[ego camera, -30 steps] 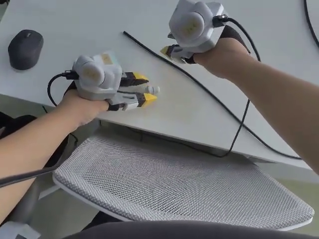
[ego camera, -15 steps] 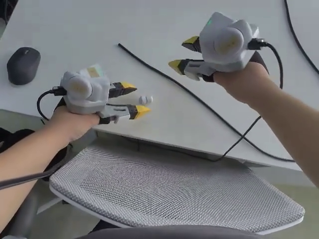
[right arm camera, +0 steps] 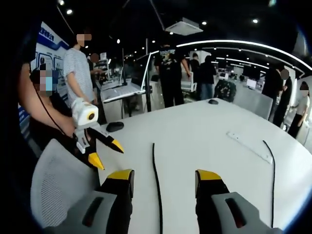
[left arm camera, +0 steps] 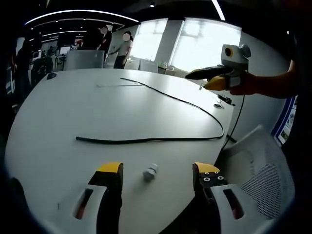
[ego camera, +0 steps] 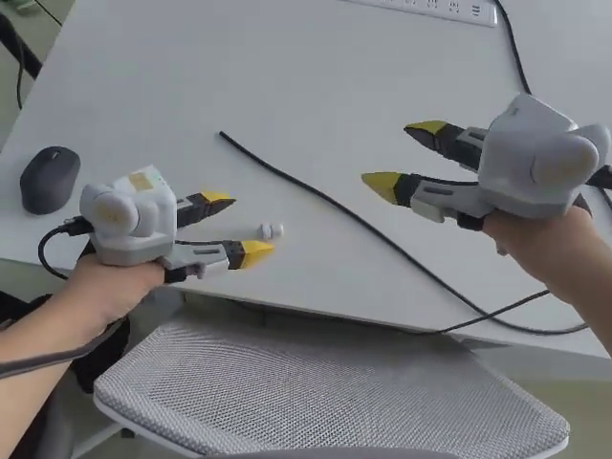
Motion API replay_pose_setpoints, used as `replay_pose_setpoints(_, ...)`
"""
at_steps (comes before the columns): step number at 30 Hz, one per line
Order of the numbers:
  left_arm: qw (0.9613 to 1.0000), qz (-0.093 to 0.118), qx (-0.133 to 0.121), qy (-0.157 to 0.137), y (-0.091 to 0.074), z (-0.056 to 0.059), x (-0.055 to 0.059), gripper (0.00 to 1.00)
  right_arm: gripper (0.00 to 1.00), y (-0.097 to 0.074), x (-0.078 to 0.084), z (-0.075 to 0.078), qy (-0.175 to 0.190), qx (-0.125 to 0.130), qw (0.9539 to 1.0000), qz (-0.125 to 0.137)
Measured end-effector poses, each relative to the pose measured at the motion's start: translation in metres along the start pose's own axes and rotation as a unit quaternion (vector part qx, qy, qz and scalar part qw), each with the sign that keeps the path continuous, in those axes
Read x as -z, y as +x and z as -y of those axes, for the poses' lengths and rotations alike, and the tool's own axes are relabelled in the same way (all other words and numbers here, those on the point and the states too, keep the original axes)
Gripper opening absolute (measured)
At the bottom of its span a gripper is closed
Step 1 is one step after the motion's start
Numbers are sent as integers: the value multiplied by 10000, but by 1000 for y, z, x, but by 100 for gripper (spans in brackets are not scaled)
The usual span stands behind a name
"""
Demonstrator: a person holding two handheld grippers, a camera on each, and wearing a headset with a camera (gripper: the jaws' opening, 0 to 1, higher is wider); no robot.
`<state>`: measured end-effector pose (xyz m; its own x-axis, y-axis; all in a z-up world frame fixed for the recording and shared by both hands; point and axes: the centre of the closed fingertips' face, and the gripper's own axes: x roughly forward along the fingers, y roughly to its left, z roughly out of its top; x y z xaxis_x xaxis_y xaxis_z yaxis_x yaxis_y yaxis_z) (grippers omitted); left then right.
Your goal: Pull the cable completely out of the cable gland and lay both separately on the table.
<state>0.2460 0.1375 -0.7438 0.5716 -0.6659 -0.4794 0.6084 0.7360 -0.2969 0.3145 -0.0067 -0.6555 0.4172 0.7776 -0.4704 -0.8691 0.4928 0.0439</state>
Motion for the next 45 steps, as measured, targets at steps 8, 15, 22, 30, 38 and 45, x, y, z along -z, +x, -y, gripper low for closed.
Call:
replay_pose_setpoints(8, 9998, 131, -68, -122, -15, 9, -12, 67, 59, -40, 21, -11, 578, 28, 9981, 188)
replay_pose_setpoints(15, 9996, 170, -109, -205, -27, 15, -15, 72, 64, -63, 46, -13, 804, 90, 9966, 142)
replay_pose_setpoints(22, 9990, 317, -207, -252, -39, 15, -23, 76, 68, -79, 55, -18, 901, 185, 9957, 133)
replay_pose_setpoints(30, 9976, 451, -400, -337, -54, 9, -25, 82, 73, -85, 79, -28, 995, 104, 9950, -40)
replay_pose_setpoints(38, 9976, 398, -427, -380, -59, 11, -16, 90, 83, -84, 90, -35, 1051, -84, 9943, -185)
replay_pose_setpoints(45, 9979, 400, -439, -244, -58, 14, -17, 99, 99, -83, 90, -39, 1142, -126, 9933, -133)
